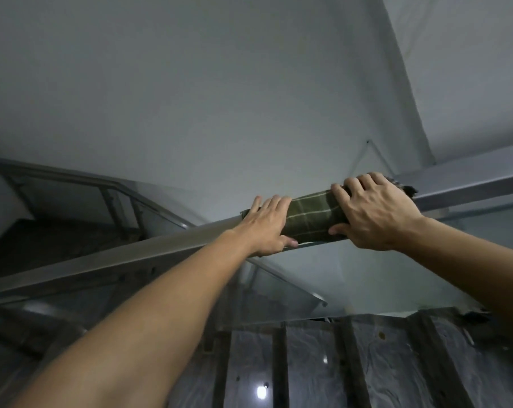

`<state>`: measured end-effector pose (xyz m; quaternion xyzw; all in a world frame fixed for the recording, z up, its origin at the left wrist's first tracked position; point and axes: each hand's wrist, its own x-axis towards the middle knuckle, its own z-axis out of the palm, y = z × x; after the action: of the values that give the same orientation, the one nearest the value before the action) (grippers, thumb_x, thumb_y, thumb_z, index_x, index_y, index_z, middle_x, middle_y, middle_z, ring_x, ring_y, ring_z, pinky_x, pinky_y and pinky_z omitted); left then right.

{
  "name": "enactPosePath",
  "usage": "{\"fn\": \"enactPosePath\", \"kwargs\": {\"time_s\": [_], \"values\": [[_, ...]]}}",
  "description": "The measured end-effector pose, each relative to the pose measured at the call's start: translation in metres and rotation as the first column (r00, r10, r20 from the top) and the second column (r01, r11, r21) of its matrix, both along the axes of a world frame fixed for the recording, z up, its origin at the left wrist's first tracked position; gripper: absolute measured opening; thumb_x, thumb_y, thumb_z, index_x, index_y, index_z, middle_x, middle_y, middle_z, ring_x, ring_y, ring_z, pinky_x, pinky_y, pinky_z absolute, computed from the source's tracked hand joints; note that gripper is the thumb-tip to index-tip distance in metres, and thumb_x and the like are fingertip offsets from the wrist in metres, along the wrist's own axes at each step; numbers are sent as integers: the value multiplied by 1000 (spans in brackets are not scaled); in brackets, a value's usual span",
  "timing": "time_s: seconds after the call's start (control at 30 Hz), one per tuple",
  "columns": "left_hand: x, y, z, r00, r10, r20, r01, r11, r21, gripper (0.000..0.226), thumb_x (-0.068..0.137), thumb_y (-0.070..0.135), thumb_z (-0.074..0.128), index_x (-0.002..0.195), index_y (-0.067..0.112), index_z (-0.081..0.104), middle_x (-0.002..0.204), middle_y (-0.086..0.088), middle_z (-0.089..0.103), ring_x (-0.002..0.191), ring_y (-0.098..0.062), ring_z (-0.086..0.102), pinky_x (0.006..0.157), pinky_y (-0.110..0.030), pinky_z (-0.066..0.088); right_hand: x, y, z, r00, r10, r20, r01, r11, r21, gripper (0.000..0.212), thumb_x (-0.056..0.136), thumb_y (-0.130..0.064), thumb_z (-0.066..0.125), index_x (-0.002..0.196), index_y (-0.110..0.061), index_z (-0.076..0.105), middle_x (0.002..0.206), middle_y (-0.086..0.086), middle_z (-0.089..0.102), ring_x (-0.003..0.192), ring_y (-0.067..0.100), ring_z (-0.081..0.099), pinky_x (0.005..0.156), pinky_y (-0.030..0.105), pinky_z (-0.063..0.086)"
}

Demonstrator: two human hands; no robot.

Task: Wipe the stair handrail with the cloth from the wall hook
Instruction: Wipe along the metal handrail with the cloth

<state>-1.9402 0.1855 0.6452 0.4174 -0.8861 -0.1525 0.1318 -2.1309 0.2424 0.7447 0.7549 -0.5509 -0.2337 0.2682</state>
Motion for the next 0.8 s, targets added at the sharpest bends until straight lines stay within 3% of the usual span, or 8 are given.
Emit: {"fn": "enactPosePath", "kwargs": {"time_s": [0.1,0.17,0.27,0.43,0.67,0.8], "values": [[30,-3,-22,996,48,70,-50,999,16,106,81,42,66,148,5,-6,160,-16,0,148,-29,-6,119,-53,-3,37,-8,-25,1000,-4,3,4,1000,16,86,78,-75,27,130,-7,38,116,17,58,99,36,56,92,46,41],[43,1,-38,997,73,-19,-73,997,0,110,81,39,68,147,5,-13,160,-15,-10,147,-28,-11,120,-49,-4,58,-14,-41,1000,-9,2,9,1000,9,88,79,-74,26,134,-6,34,120,17,57,103,36,56,94,46,41],[68,3,-67,986,61,-155,-64,998,-11,95,87,42,59,150,9,-5,161,-10,-1,148,-23,-3,121,-42,-2,88,-22,-58,1000,21,3,-21,996,85,88,83,-71,22,144,-8,18,132,17,50,113,35,52,99,45,38],[123,-15,-107,978,72,-195,-76,997,-10,89,88,45,57,151,15,2,161,-4,9,148,-19,5,119,-39,0,131,-40,-68,993,114,17,-113,938,327,71,88,-65,17,144,-40,-18,154,15,19,131,33,35,109,43,30],[203,-30,-154,967,150,-204,-145,989,39,90,80,46,65,148,15,14,153,-6,28,142,-24,23,119,-47,13,201,-60,-125,989,147,-4,-139,946,291,71,86,-67,12,146,-35,-8,139,17,39,117,34,46,100,47,39],[249,-33,-186,965,178,-193,-178,984,20,87,83,39,64,148,11,13,155,-9,24,144,-24,19,121,-43,7,247,-72,-157,980,198,-5,-189,945,267,71,87,-64,11,147,-31,-5,131,19,44,109,35,49,94,45,40]]}}
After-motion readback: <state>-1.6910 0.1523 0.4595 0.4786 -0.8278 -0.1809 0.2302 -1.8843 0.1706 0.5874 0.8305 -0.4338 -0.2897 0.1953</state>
